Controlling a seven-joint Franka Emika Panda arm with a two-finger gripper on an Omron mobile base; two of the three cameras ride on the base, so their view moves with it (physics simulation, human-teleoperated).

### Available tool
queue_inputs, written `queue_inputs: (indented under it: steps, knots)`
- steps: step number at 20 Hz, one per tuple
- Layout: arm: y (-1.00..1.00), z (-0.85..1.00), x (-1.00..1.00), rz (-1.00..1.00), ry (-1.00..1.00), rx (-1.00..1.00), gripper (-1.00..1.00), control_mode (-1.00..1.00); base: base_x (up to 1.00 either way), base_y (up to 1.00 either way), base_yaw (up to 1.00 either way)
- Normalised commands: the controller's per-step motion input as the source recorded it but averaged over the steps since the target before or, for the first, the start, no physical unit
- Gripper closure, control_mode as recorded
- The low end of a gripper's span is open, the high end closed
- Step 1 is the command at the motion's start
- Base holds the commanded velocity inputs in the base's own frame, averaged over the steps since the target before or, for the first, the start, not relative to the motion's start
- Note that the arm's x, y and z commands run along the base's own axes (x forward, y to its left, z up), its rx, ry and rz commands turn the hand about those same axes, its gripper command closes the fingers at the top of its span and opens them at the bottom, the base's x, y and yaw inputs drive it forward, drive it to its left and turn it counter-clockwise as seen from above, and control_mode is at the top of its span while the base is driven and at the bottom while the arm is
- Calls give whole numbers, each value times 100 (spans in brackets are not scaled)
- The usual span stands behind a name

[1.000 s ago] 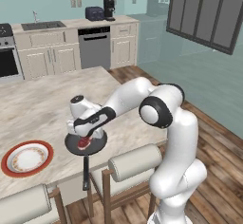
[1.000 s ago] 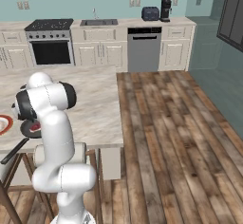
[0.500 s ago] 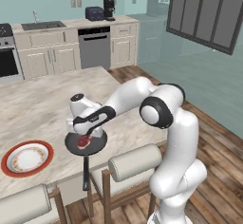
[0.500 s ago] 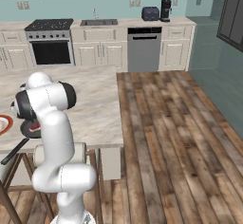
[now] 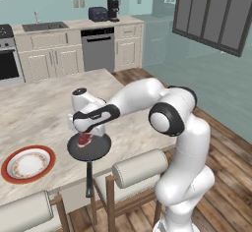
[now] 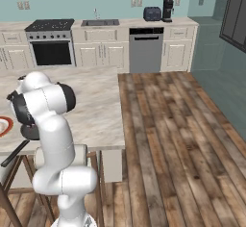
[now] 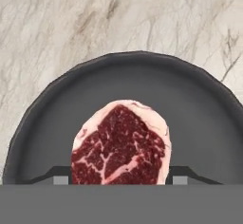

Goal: Pick up the pan with the steak in it and place it on the dining table. Then place the steak on the plate.

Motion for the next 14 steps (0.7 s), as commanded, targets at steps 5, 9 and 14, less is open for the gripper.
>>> queue_inputs:
  steps: [5,9,14]
  knots:
    - [27,40,-16,-1,0,6,100,-100,0,0,0]
    - [43,26,-26,0,-3,7,100,-100,0,0,0]
    - [47,18,-29,0,-7,8,100,-100,0,0,0]
